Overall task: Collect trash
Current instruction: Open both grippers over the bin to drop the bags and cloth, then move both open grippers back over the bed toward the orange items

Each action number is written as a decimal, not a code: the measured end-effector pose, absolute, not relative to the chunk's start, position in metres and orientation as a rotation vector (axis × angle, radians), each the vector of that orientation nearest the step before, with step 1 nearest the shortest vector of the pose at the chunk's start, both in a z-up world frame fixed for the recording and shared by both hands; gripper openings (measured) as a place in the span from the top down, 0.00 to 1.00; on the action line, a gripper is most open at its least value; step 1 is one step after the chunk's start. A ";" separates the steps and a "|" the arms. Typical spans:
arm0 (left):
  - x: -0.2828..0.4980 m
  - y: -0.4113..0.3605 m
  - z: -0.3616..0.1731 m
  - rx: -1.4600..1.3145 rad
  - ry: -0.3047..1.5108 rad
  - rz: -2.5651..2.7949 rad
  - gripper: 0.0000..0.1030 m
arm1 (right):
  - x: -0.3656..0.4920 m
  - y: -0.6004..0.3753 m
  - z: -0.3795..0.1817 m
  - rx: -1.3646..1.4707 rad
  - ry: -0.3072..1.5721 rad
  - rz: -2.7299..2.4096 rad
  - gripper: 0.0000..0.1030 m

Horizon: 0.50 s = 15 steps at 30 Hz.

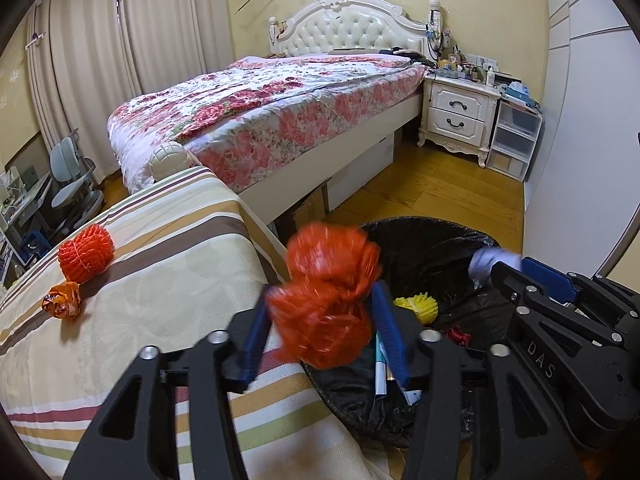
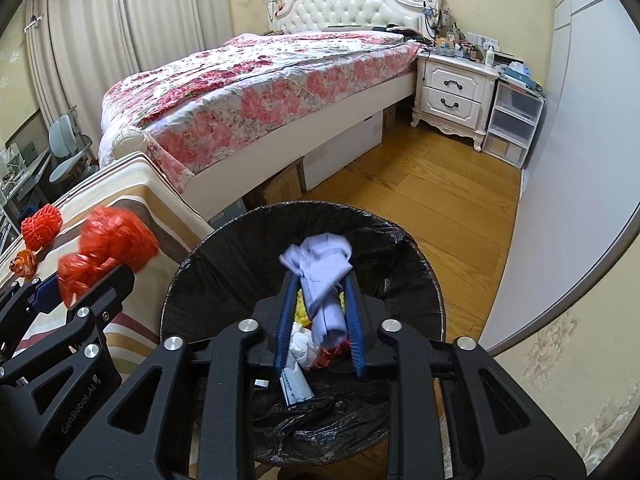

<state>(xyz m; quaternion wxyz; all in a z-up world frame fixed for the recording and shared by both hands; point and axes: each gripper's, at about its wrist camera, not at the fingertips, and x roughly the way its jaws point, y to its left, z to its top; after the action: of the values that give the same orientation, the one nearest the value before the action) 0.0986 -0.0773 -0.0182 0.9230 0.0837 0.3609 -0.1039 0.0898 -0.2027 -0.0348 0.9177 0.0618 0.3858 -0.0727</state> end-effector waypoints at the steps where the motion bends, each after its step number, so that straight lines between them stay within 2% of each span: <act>1: 0.099 -0.077 -0.018 0.170 0.736 -0.212 0.39 | 0.090 -0.203 -0.034 0.125 0.789 -0.157 0.63; 4: 0.097 -0.077 -0.018 0.177 0.729 -0.211 0.32 | 0.089 -0.203 -0.034 0.126 0.787 -0.166 0.60; 15: 0.094 -0.056 -0.014 0.158 0.727 -0.166 0.29 | 0.086 -0.198 -0.033 0.120 0.788 -0.179 0.48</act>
<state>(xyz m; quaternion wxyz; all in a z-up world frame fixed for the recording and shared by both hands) 0.0936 -0.0558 -0.0138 0.9281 0.0773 0.3550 -0.0812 0.0862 -0.1982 -0.0335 0.9177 0.0585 0.3831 -0.0869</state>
